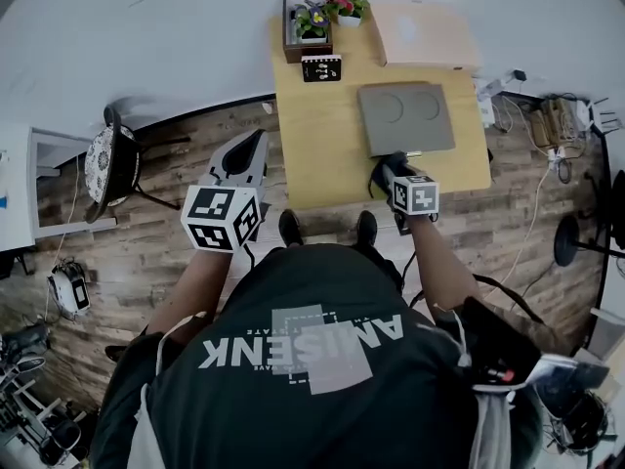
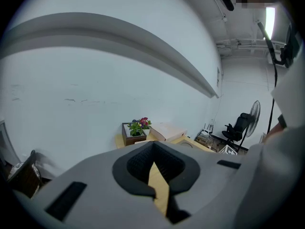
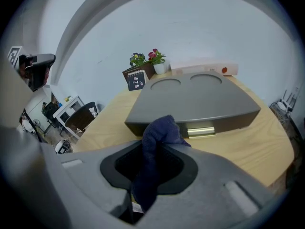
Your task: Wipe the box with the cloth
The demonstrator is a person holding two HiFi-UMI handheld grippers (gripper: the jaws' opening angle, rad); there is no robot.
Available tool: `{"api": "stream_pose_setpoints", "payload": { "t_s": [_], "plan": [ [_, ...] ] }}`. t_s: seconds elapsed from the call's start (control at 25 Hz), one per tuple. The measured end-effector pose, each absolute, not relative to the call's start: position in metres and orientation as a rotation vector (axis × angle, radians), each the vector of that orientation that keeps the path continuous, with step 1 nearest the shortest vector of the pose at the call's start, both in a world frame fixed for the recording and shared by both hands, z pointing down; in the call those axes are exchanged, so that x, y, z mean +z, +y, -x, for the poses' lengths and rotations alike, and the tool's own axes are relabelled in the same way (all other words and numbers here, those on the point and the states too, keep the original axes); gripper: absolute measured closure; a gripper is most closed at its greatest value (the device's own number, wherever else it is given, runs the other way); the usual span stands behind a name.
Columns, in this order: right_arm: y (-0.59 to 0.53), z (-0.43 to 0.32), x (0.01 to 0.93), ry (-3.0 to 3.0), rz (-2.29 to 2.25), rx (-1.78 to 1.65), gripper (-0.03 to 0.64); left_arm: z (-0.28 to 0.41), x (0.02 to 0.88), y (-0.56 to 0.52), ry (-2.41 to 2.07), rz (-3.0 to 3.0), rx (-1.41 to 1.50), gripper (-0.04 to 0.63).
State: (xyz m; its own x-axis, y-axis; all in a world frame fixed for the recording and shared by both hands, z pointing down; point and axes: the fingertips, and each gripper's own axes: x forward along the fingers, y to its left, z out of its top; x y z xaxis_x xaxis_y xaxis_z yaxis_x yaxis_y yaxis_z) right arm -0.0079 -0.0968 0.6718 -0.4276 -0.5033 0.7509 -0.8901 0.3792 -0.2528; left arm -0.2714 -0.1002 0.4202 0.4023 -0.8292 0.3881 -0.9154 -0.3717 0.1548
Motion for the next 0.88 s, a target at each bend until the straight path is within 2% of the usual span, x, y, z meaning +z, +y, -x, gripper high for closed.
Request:
{"api": "stream_pose_setpoints", "payload": {
  "t_s": [0.68,0.88],
  "plan": [
    [-0.082,0.062,0.669,-2.077,-1.195,0.889,0.543,0.285,0.425,-0.112,-1.409,-2.382,0.330,0.595],
    [-0.077,0.073,0.658,-2.064,-1.351,1.014,0.543,0.289,0.426,-0.119,-1.376,-2.403,0.296,0.595]
  ]
}}
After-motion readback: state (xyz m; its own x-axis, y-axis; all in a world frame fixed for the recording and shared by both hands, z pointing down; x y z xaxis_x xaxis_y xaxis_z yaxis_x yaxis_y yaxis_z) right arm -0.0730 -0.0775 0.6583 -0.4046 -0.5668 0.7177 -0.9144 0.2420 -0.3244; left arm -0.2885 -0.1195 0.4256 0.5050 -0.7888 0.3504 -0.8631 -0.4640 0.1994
